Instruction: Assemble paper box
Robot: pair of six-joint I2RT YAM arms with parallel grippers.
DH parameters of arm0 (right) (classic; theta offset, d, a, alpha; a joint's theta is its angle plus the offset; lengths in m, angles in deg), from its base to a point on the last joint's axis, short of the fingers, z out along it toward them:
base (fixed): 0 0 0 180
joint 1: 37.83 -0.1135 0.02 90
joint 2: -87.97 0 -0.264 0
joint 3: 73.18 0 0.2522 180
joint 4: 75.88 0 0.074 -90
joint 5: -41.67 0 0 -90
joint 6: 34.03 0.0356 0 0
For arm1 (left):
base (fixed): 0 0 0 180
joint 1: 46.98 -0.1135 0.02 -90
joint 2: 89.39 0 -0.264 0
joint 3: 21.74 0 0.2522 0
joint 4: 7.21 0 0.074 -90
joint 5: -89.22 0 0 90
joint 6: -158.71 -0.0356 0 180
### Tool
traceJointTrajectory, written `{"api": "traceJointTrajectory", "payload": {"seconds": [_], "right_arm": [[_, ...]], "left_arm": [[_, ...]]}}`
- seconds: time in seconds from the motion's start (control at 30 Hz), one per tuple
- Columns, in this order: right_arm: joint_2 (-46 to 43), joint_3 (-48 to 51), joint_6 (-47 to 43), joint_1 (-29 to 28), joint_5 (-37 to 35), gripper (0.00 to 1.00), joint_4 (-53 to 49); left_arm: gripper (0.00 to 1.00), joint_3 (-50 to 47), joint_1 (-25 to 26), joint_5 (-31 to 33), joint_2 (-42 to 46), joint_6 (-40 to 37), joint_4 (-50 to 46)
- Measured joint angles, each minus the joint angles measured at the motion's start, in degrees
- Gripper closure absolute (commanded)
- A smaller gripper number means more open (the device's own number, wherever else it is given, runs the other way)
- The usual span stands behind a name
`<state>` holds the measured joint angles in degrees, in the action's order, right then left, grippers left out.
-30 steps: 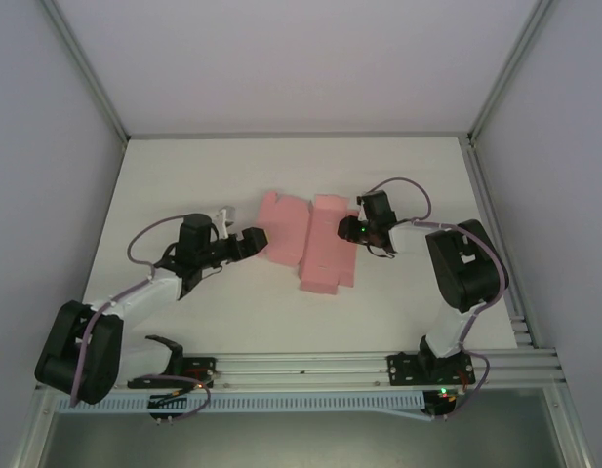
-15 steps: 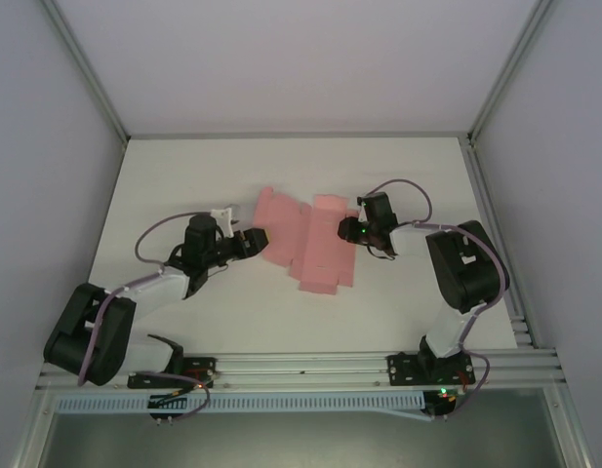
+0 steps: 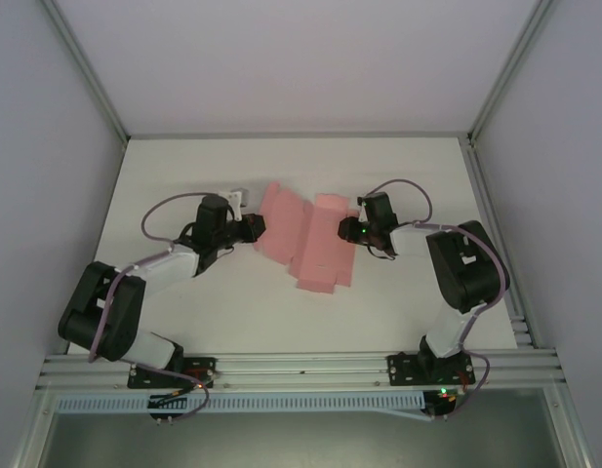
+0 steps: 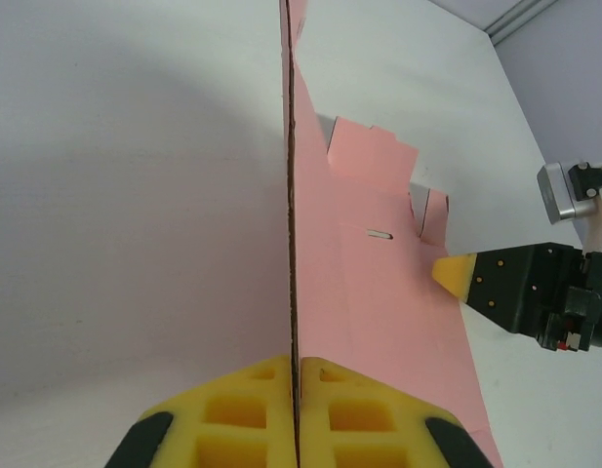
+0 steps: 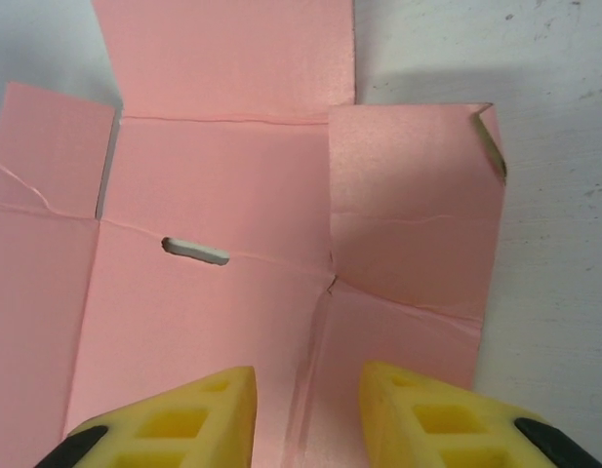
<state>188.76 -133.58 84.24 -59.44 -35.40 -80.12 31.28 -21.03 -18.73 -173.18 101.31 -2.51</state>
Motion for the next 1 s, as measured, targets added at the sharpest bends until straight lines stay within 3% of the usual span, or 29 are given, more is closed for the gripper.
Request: {"api": "traceJointTrajectory", "payload": {"seconds": [0.23, 0.47, 0.7, 1.0], "right_arm": [[-5.53, 0.00, -2.25, 1.18, 1.29, 0.35, -6.03], [-20.72, 2.73, -2.71, 5.51, 3.82, 0.15, -4.90], [-27.74, 13.14, 0.83, 10.69, 12.33, 0.11, 6.10], [-25.81, 20.94, 11.47, 11.23, 26.23, 0.16, 33.99]], "left_arm": [[1.00, 1.68, 0.15, -2.58, 2.10, -2.67, -1.01], [1.00, 4.87, 0.20, -8.02, 10.10, -4.55, -0.48], [1.00, 6.78, 0.28, -13.05, 16.85, -4.74, 2.51], [1.00, 9.44, 0.33, -17.51, 20.87, -1.55, 9.03]]}}
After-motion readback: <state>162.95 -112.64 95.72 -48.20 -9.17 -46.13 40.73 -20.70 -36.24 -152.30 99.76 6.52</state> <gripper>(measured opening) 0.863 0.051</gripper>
